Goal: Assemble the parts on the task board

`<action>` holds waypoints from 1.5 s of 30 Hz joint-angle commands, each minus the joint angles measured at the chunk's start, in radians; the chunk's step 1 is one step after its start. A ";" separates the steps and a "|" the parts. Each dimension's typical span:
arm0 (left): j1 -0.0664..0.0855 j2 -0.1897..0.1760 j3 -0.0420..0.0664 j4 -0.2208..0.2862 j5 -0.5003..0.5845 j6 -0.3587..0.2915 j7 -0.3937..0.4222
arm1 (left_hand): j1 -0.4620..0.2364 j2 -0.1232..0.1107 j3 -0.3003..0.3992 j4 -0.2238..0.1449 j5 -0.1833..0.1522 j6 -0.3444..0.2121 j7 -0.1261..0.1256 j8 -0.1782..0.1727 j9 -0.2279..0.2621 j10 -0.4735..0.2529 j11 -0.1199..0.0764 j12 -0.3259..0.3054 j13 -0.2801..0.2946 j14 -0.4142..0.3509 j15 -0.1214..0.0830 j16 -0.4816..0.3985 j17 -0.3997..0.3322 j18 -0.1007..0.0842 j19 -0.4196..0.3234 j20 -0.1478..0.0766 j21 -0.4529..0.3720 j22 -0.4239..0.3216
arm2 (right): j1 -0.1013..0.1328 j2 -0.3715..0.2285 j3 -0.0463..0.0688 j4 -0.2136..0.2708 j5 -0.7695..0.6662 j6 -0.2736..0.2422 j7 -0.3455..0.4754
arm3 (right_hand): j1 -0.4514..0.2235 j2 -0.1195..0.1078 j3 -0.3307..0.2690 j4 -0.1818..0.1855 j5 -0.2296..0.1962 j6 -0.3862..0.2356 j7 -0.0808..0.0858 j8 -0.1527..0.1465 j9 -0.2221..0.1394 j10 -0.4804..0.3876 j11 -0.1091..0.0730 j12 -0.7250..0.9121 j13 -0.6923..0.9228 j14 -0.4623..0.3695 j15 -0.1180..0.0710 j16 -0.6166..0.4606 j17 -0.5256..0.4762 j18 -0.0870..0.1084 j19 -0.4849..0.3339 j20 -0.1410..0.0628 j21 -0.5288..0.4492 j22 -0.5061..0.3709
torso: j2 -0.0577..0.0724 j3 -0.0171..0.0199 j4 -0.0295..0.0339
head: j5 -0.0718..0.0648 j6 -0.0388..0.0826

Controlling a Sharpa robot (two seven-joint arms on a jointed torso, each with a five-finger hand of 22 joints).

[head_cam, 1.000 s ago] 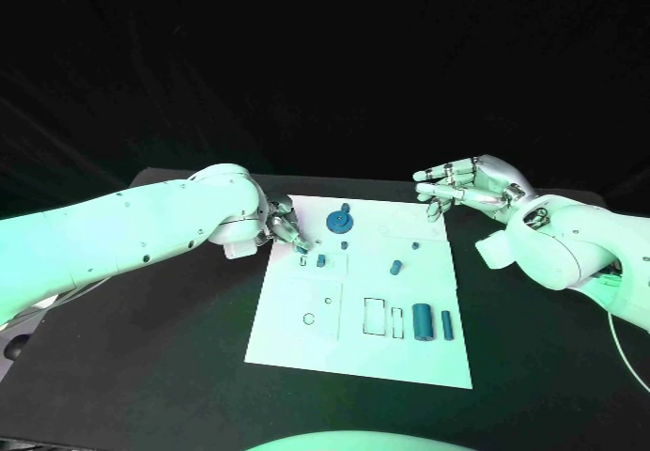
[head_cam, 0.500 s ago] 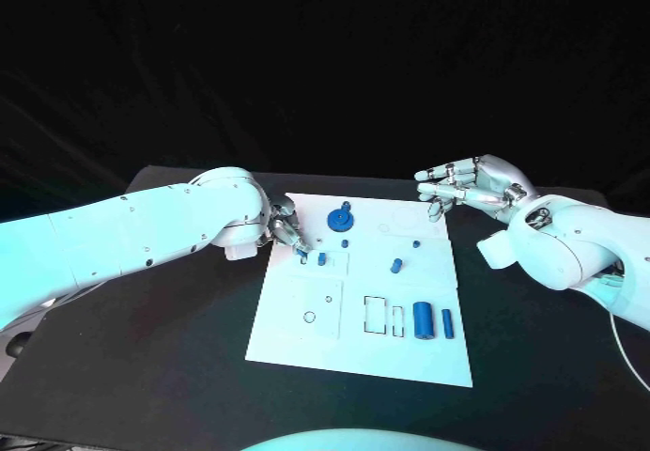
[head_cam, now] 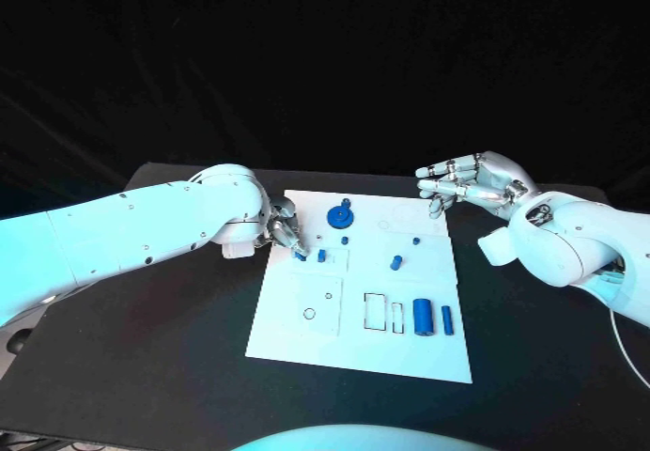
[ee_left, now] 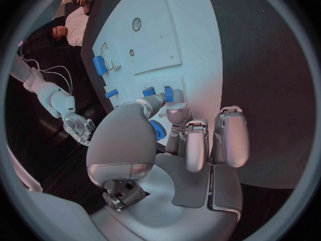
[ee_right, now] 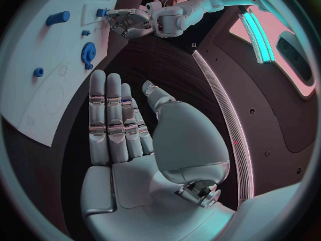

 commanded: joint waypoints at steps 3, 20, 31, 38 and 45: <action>-0.006 0.000 -0.005 -0.001 -0.014 0.064 -0.021 | 0.003 0.006 0.116 -0.112 0.003 0.002 -0.004 -0.003 -0.004 0.002 0.001 -0.004 0.001 0.105 -0.001 0.002 0.263 0.008 0.011 -0.003 -0.005 0.028 | -0.001 0.001 0.000 0.000 -0.004 0.017 0.002 | 0.003 0.008 -0.007 0.000 0.005 -0.002 0.000 0.003 0.000 -0.009 0.001 0.007 -0.002 -0.006 0.001 0.005 -0.002 0.004 -0.006 0.000 -0.006 -0.001 | 0.000 -0.0002 0.0010 | 0.001 -0.004; -0.006 0.020 -0.005 -0.016 -0.011 0.064 -0.038 | -0.015 0.007 0.113 -0.104 0.001 0.012 -0.005 -0.005 -0.014 0.012 0.001 0.002 0.008 0.105 0.001 0.002 0.263 0.007 0.010 -0.002 -0.006 0.029 | -0.001 0.000 0.000 0.003 -0.004 0.018 0.001 | 0.003 0.008 -0.007 0.000 0.005 -0.002 0.000 0.003 0.000 -0.009 0.001 0.007 -0.002 -0.006 0.001 0.005 -0.002 0.004 -0.006 0.000 -0.006 -0.001 | 0.001 0.0011 -0.0009 | 0.000 -0.007; -0.010 0.042 -0.006 -0.035 -0.002 0.079 -0.051 | -0.139 -0.006 -0.018 -0.013 -0.007 0.059 -0.015 -0.014 -0.057 0.038 -0.006 0.029 0.041 0.105 -0.005 0.002 0.263 0.006 0.014 -0.006 -0.001 0.040 | -0.001 -0.003 0.000 0.005 -0.004 0.018 0.001 | 0.003 0.008 -0.007 0.000 0.005 -0.002 0.000 0.003 0.000 -0.009 0.001 0.007 -0.002 -0.006 0.001 0.005 -0.002 0.004 -0.006 0.000 -0.006 -0.001 | 0.000 0.0006 -0.0003 | -0.004 -0.010; -0.011 0.046 -0.006 -0.038 -0.002 0.085 -0.055 | -0.170 0.004 -0.135 0.033 -0.006 0.075 -0.016 -0.025 -0.084 0.040 -0.007 0.036 0.054 0.105 -0.007 0.002 0.263 0.005 0.016 -0.007 0.002 0.045 | -0.001 -0.004 0.000 0.007 -0.004 0.019 0.001 | 0.003 0.008 -0.007 0.001 0.006 -0.002 0.000 0.003 0.000 -0.010 0.001 0.007 -0.002 -0.007 0.001 0.005 -0.003 0.004 -0.007 0.000 -0.007 -0.001 | 0.000 0.0008 0.0000 | -0.005 -0.010; -0.011 0.049 -0.006 -0.044 -0.002 0.079 -0.058 | -0.169 0.016 -0.188 0.052 -0.004 0.082 -0.017 -0.029 -0.097 0.042 -0.007 0.041 0.062 0.105 -0.007 0.002 0.263 0.004 0.018 -0.007 0.004 0.050 | -0.001 -0.005 0.000 0.008 -0.004 0.019 0.001 | 0.003 0.009 -0.008 0.001 0.006 -0.002 0.000 0.003 0.000 -0.010 0.001 0.007 -0.002 -0.007 0.002 0.006 -0.003 0.004 -0.007 0.000 -0.007 -0.001 | 0.000 0.0007 0.0004 | -0.005 -0.011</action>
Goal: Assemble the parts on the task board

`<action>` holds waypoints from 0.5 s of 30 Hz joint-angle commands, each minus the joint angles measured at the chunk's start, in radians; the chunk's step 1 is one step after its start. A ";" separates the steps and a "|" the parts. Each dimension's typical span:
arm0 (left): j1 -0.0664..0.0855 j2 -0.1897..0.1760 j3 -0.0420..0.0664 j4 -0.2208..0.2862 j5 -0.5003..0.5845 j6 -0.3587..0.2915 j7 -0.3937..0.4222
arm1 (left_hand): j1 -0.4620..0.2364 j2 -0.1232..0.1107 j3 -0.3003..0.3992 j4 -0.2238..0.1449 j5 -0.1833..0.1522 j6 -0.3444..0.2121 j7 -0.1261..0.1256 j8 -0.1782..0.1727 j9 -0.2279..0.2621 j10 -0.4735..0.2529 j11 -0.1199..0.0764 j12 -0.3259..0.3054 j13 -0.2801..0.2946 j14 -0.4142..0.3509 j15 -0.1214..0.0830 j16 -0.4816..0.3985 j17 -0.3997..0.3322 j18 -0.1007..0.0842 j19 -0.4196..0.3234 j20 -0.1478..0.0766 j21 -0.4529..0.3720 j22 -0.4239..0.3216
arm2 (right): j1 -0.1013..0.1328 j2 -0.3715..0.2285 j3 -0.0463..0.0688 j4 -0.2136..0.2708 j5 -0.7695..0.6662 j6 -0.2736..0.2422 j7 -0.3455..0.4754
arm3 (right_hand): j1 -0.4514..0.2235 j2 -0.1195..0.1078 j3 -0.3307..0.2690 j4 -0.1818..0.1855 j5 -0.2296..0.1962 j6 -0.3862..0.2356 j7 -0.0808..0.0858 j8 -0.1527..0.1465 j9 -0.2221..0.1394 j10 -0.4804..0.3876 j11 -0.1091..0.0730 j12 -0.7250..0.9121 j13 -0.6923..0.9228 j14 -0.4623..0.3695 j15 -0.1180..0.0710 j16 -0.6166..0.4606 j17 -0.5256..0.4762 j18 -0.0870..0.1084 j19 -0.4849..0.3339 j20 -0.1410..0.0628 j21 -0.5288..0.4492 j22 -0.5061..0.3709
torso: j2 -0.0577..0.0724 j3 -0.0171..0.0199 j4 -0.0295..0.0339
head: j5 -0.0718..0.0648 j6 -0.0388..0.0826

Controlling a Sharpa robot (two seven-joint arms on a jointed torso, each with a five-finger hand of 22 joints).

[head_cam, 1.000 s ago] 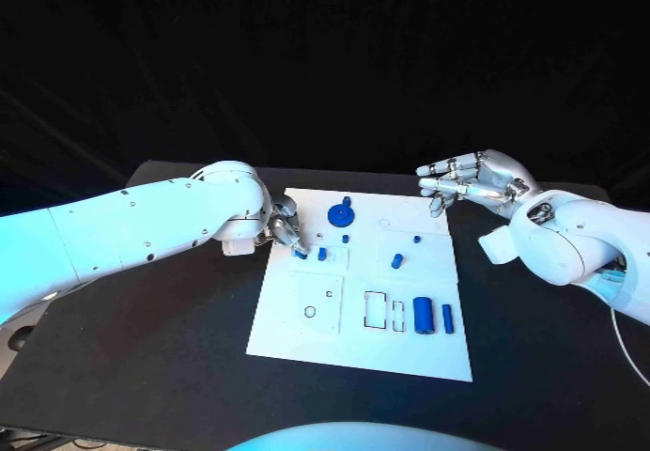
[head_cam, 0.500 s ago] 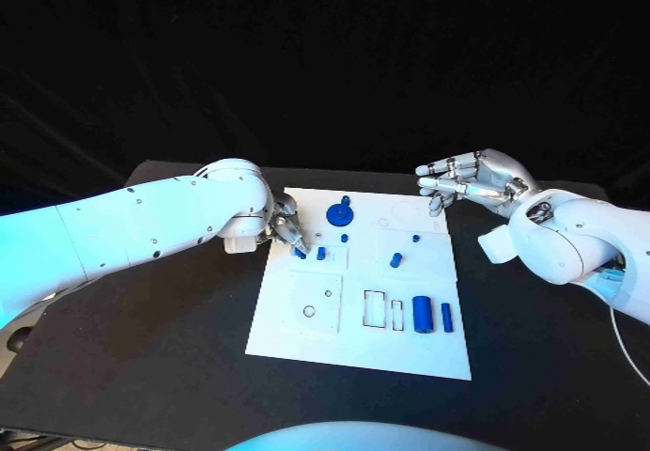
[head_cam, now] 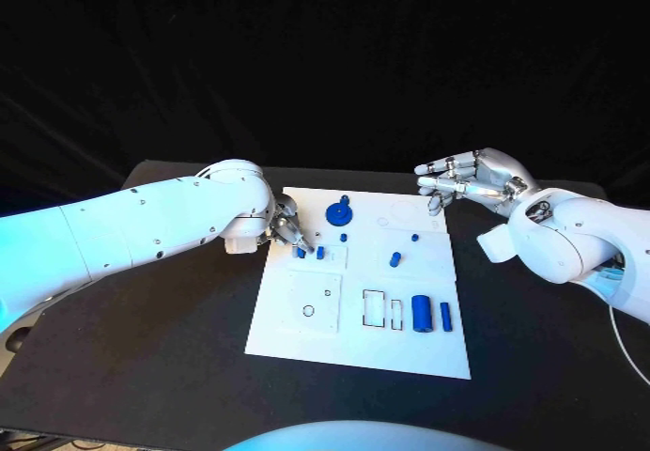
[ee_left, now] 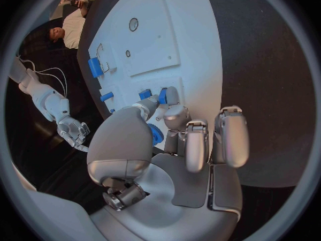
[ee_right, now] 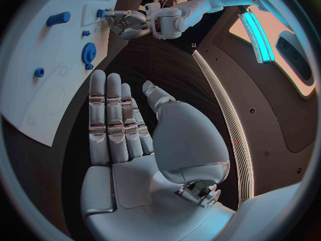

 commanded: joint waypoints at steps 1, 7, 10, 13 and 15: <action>-0.010 0.004 -0.007 -0.001 0.005 0.036 -0.014 | -0.003 0.009 -0.005 0.000 0.000 0.004 0.002 -0.006 -0.001 0.003 0.004 0.006 0.001 0.105 -0.007 0.002 0.263 0.004 0.018 -0.008 0.003 0.050 | -0.001 0.000 0.000 0.002 -0.004 0.016 0.002 | 0.003 0.009 -0.008 0.001 0.006 -0.002 0.000 0.003 0.000 -0.007 -0.002 0.003 -0.001 -0.007 0.002 0.006 -0.001 0.004 -0.007 0.000 -0.003 -0.002 | 0.000 0.0002 0.0000 | 0.000 0.000; -0.010 0.005 -0.007 -0.003 0.005 0.033 -0.017 | 0.002 0.015 -0.027 0.007 0.001 0.007 0.001 -0.007 -0.007 0.005 0.003 0.009 0.005 0.105 -0.007 0.002 0.263 0.003 0.020 -0.008 0.007 0.056 | -0.001 0.000 0.000 0.003 -0.004 0.016 0.002 | 0.003 0.009 -0.008 0.001 0.006 -0.002 0.000 0.003 0.000 -0.007 -0.002 0.003 -0.001 -0.007 0.002 0.006 -0.001 0.004 -0.007 0.000 -0.003 -0.002 | 0.000 -0.0006 -0.0006 | 0.000 0.000; -0.010 0.004 -0.007 -0.005 0.005 0.036 -0.018 | 0.004 0.012 -0.048 0.013 0.001 0.009 0.001 -0.008 -0.011 0.005 0.003 0.009 0.007 0.105 -0.007 0.002 0.263 0.002 0.021 -0.007 0.008 0.058 | -0.001 0.000 0.000 0.002 -0.004 0.017 0.002 | 0.003 0.009 -0.008 0.001 0.007 -0.002 0.001 0.002 0.000 -0.007 -0.002 0.003 -0.002 -0.007 0.002 0.006 -0.001 0.004 -0.007 0.000 -0.003 -0.002 | 0.000 0.0003 -0.0011 | 0.001 -0.001; -0.010 0.002 -0.007 -0.004 0.005 0.039 -0.020 | -0.002 0.004 -0.084 0.026 0.000 0.012 0.002 -0.008 -0.018 0.005 0.004 0.008 0.008 0.105 -0.006 0.002 0.263 0.001 0.022 -0.007 0.010 0.062 | -0.001 0.000 0.000 0.002 -0.004 0.017 0.002 | 0.003 0.009 -0.008 0.001 0.007 -0.002 0.001 0.002 0.000 -0.007 -0.002 0.003 -0.002 -0.007 0.002 0.006 -0.001 0.004 -0.007 0.000 -0.003 -0.002 | 0.000 0.0005 -0.0006 | 0.000 -0.001; -0.010 -0.001 -0.007 -0.002 0.005 0.036 -0.020 | -0.009 -0.004 -0.115 0.037 -0.001 0.014 0.002 -0.009 -0.022 0.006 0.004 0.008 0.008 0.105 -0.006 0.002 0.263 0.001 0.022 -0.007 0.010 0.062 | -0.001 0.000 0.000 0.002 -0.004 0.018 0.002 | 0.003 0.009 -0.009 0.001 0.007 -0.003 0.001 0.002 0.000 -0.008 -0.002 0.003 -0.002 -0.007 0.002 0.006 -0.002 0.004 -0.007 0.000 -0.004 -0.002 | 0.000 0.0004 -0.0004 | -0.001 0.000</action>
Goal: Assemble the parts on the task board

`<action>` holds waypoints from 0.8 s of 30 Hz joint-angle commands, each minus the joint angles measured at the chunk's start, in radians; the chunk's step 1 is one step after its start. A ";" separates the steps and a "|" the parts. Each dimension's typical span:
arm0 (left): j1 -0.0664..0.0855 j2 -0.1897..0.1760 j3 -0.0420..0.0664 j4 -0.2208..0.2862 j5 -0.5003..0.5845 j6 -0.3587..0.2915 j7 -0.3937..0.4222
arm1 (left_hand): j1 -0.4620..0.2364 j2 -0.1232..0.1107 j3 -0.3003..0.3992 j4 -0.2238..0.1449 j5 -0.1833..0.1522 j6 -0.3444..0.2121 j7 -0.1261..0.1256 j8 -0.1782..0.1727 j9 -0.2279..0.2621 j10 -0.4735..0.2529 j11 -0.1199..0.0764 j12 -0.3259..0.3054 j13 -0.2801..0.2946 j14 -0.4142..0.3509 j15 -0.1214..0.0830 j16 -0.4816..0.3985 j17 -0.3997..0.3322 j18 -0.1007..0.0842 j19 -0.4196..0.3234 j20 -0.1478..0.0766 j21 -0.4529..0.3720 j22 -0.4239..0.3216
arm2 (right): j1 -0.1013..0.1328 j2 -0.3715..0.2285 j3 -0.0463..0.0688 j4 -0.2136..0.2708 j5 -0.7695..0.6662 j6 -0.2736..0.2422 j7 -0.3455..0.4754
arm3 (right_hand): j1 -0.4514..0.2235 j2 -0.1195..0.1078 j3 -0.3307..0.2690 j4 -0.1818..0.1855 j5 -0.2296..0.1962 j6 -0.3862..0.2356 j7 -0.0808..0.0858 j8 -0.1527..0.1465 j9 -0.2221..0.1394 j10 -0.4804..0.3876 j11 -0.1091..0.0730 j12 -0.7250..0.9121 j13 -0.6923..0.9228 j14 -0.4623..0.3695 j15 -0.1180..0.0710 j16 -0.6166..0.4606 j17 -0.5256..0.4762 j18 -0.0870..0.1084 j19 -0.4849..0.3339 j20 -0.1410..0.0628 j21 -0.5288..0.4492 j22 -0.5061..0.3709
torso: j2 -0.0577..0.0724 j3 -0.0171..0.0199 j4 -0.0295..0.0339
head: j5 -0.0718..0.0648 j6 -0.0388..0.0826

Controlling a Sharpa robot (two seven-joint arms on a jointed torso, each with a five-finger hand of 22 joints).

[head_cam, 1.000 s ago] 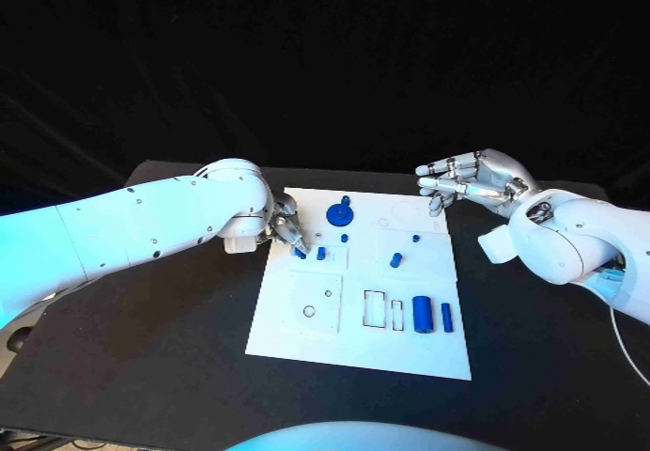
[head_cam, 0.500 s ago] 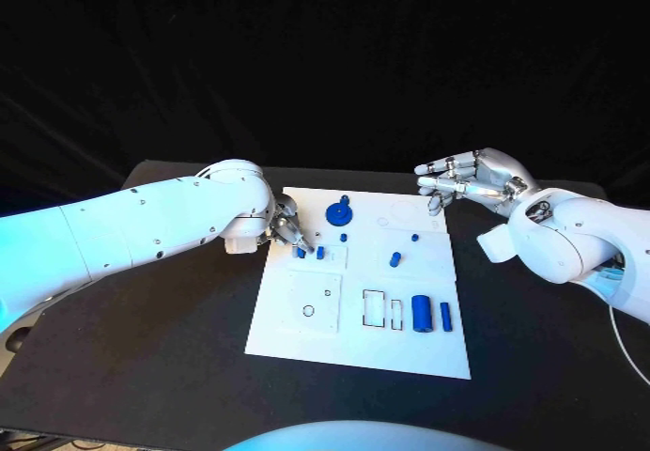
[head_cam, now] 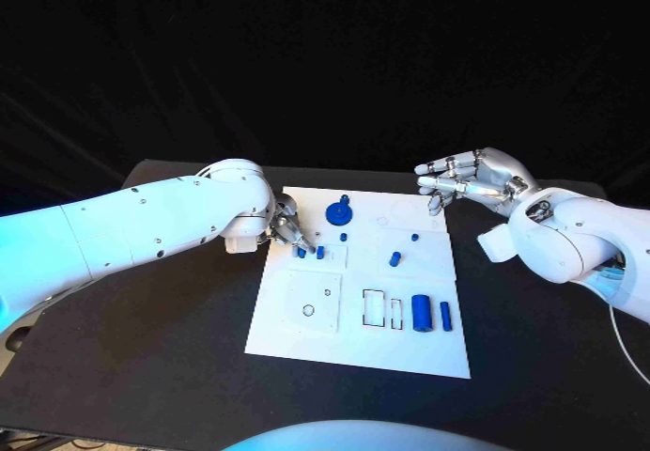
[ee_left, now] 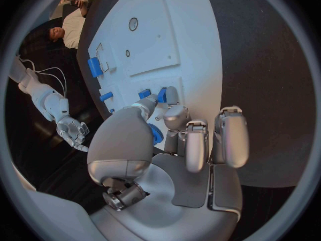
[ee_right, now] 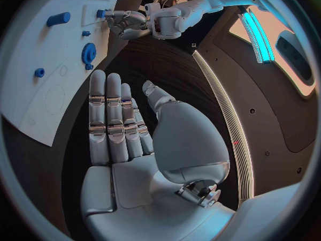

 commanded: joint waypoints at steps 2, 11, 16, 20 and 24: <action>-0.010 -0.009 -0.006 0.007 0.003 0.025 -0.016 | -0.017 -0.012 -0.046 0.018 -0.001 0.005 0.000 -0.004 -0.007 0.004 0.004 -0.001 0.000 0.105 -0.007 0.002 0.263 0.002 0.020 -0.007 0.003 0.058 | -0.001 0.000 0.000 0.001 -0.004 0.018 0.003 | 0.003 0.009 -0.006 -0.001 0.007 -0.003 0.001 0.002 0.000 -0.008 -0.002 0.004 -0.001 -0.007 0.002 0.006 -0.002 0.004 -0.007 0.000 -0.004 -0.002 | 0.000 0.0000 0.0001 | -0.001 0.002; 0.000 -0.050 0.001 0.036 0.090 -0.146 0.029 | 0.006 0.002 -0.208 0.069 0.002 -0.071 0.023 -0.006 -0.023 -0.135 0.022 -0.209 -0.237 0.105 0.004 0.002 0.263 0.015 0.001 -0.001 -0.043 0.006 | -0.001 0.002 0.000 -0.003 -0.004 0.019 0.001 | 0.002 0.009 -0.007 -0.001 0.007 -0.003 0.001 0.002 0.000 -0.009 -0.002 0.004 -0.001 -0.008 0.002 0.006 -0.002 0.004 -0.007 0.000 -0.004 -0.002 | -0.001 0.0008 0.0005 | -0.005 0.004; 0.002 -0.062 0.003 0.047 0.159 -0.222 0.076 | 0.038 0.027 -0.262 0.070 0.004 -0.113 0.040 -0.010 -0.033 -0.195 0.038 -0.274 -0.316 0.102 0.017 -0.005 0.253 0.027 -0.024 0.011 -0.094 -0.051 | -0.002 0.002 0.000 -0.004 -0.004 0.021 0.000 | 0.002 0.009 -0.007 -0.001 0.007 -0.003 0.001 0.002 0.000 -0.009 -0.002 0.004 -0.001 -0.008 0.002 0.006 -0.002 0.004 -0.007 0.000 -0.004 -0.002 | 0.001 -0.0010 -0.0003 | -0.007 0.007; 0.003 -0.073 0.004 0.048 0.265 -0.286 0.179 | 0.073 0.052 -0.313 0.071 0.005 -0.185 0.080 -0.021 -0.051 -0.301 0.073 -0.321 -0.354 -0.005 0.054 -0.194 0.020 0.088 -0.186 0.040 -0.372 -0.348 | -0.002 0.002 -0.001 -0.004 -0.004 0.021 0.000 | 0.002 0.009 -0.007 -0.001 0.007 -0.003 0.001 0.002 0.000 -0.009 -0.002 0.004 -0.001 -0.008 0.002 0.006 -0.002 0.004 -0.007 0.000 -0.004 -0.002 | 0.001 -0.0001 -0.0002 | -0.010 0.009; 0.003 -0.078 0.004 0.042 0.302 -0.338 0.300 | 0.146 0.070 -0.347 0.063 0.007 -0.258 0.120 -0.038 -0.083 -0.419 0.125 -0.397 -0.427 -0.246 0.093 -0.530 -0.336 0.130 -0.360 0.084 -0.676 -0.617 | -0.003 0.001 -0.001 -0.004 -0.004 0.020 0.000 | 0.002 0.009 -0.007 -0.001 0.007 -0.003 0.001 0.002 0.000 -0.009 -0.002 0.004 -0.001 -0.008 0.002 0.006 -0.002 0.004 -0.007 0.000 -0.004 -0.002 | 0.000 -0.0001 0.0013 | -0.013 0.011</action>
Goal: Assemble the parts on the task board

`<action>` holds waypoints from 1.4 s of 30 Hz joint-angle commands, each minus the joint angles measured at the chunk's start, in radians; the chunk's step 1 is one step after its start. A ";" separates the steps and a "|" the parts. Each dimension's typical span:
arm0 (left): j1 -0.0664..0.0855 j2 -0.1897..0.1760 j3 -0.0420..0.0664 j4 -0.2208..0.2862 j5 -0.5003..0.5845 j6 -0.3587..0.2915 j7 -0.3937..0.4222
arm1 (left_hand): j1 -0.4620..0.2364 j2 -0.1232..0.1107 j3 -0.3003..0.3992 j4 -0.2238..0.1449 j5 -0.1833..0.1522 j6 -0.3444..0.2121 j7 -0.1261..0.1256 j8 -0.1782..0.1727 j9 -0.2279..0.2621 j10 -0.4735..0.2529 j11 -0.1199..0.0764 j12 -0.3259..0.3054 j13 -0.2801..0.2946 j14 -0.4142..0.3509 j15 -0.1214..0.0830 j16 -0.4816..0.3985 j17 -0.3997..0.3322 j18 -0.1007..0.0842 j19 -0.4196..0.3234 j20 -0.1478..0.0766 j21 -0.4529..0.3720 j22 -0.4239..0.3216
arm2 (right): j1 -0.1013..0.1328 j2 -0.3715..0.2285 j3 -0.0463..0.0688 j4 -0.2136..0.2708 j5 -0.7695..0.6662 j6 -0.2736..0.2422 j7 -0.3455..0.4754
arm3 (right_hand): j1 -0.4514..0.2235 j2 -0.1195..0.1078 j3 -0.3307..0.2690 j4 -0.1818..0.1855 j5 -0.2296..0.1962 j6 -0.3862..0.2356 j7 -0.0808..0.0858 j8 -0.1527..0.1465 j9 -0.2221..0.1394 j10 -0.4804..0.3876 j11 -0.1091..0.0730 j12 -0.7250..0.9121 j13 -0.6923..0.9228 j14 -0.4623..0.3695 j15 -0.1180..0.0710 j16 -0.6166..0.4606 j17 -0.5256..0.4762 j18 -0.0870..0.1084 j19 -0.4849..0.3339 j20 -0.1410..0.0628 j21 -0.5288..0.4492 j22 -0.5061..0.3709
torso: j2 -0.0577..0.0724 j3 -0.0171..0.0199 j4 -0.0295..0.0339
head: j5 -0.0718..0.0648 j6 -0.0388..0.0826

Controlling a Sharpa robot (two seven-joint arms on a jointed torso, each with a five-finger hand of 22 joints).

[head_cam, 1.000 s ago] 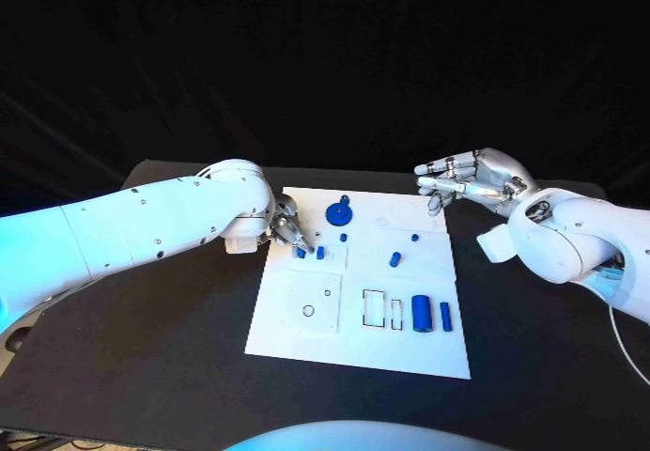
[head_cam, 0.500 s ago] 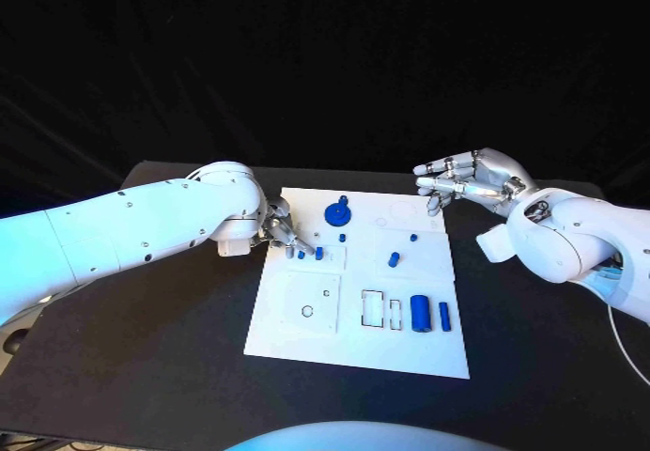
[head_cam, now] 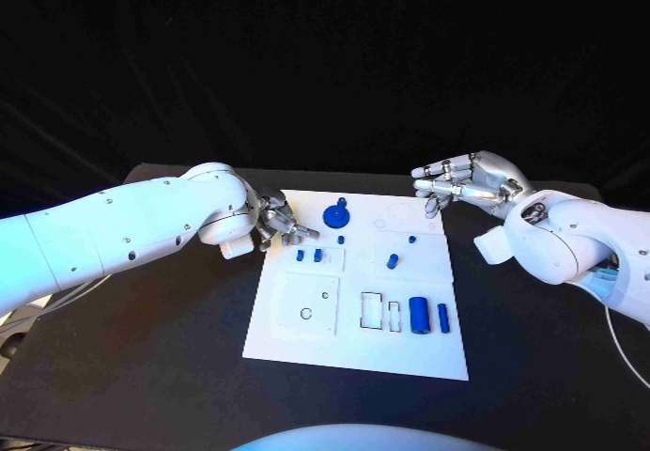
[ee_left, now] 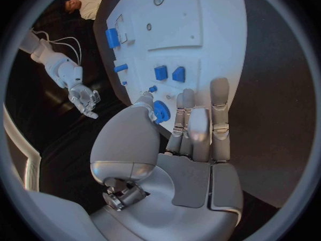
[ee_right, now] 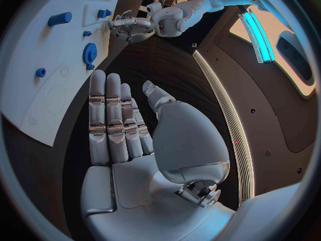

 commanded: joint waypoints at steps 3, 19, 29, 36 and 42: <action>0.001 0.002 0.001 -0.004 0.070 -0.127 0.261 | 0.133 0.005 -0.003 -0.031 0.006 -0.032 0.020 -0.007 -0.026 -0.052 0.021 -0.043 -0.058 -0.168 0.025 -0.236 -0.247 0.017 -0.048 0.025 -0.119 -0.087 | -0.002 0.000 0.000 0.000 -0.004 0.017 0.002 | 0.002 0.009 -0.007 -0.001 0.003 -0.003 0.001 0.002 0.000 -0.009 -0.002 0.004 -0.001 -0.005 -0.001 0.006 -0.002 0.004 -0.007 0.000 -0.004 -0.001 | -0.001 -0.0003 0.0015 | -0.004 0.002; -0.039 0.088 -0.015 -0.053 -0.308 -0.298 0.584 | 0.403 -0.076 0.114 -0.114 -0.016 0.183 -0.006 -0.269 -0.226 0.171 0.007 -0.486 -0.474 -0.060 0.006 -0.403 -0.418 0.019 0.083 0.002 -0.260 -0.211 | -0.005 0.004 0.000 0.000 -0.004 0.026 0.006 | 0.009 0.014 -0.005 -0.002 0.007 -0.004 0.001 0.002 0.000 -0.011 -0.002 0.005 -0.003 -0.007 -0.001 0.006 -0.005 0.004 -0.009 0.001 -0.005 -0.002 | 0.000 0.0010 -0.0009 | -0.017 0.014; -0.053 0.132 -0.026 -0.078 -0.512 -0.236 0.508 | 0.384 -0.075 0.091 -0.116 -0.030 0.223 -0.008 -0.309 -0.244 0.181 0.006 -0.514 -0.495 0.090 -0.001 -0.108 -0.136 0.011 0.179 -0.004 -0.181 -0.150 | -0.005 0.005 0.000 0.001 0.004 0.032 0.008 | 0.009 0.014 -0.005 -0.003 0.007 -0.004 0.001 0.002 0.000 -0.011 -0.002 0.005 -0.003 -0.007 -0.001 0.006 -0.005 0.004 -0.009 0.001 -0.005 -0.002 | 0.001 0.0003 0.0006 | -0.020 0.013; -0.059 0.155 -0.027 -0.098 -0.588 -0.190 0.446 | 0.386 -0.067 0.093 -0.124 -0.030 0.253 -0.010 -0.336 -0.256 0.169 0.007 -0.550 -0.518 0.165 -0.002 0.109 0.071 -0.043 0.285 -0.009 0.163 0.192 | -0.005 0.006 0.000 0.001 0.005 0.033 0.009 | 0.008 0.015 -0.006 -0.001 0.007 -0.004 0.002 0.002 0.000 -0.012 -0.001 0.005 -0.003 -0.007 -0.001 0.006 -0.006 0.004 -0.009 0.001 -0.006 -0.002 | 0.000 0.0003 0.0006 | -0.020 0.011; -0.066 0.166 -0.027 -0.106 -0.614 -0.186 0.424 | 0.393 -0.059 0.108 -0.129 -0.029 0.268 -0.012 -0.350 -0.261 0.175 0.007 -0.562 -0.529 0.187 -0.003 0.175 0.134 -0.059 0.306 -0.010 0.268 0.300 | -0.005 0.008 0.000 -0.001 0.005 0.033 0.009 | 0.008 0.016 -0.006 -0.001 0.007 -0.005 0.002 0.002 0.000 -0.012 -0.001 0.006 -0.003 -0.007 -0.001 0.006 -0.006 0.004 -0.009 0.001 -0.006 -0.002 | 0.001 0.0001 0.0002 | -0.022 0.010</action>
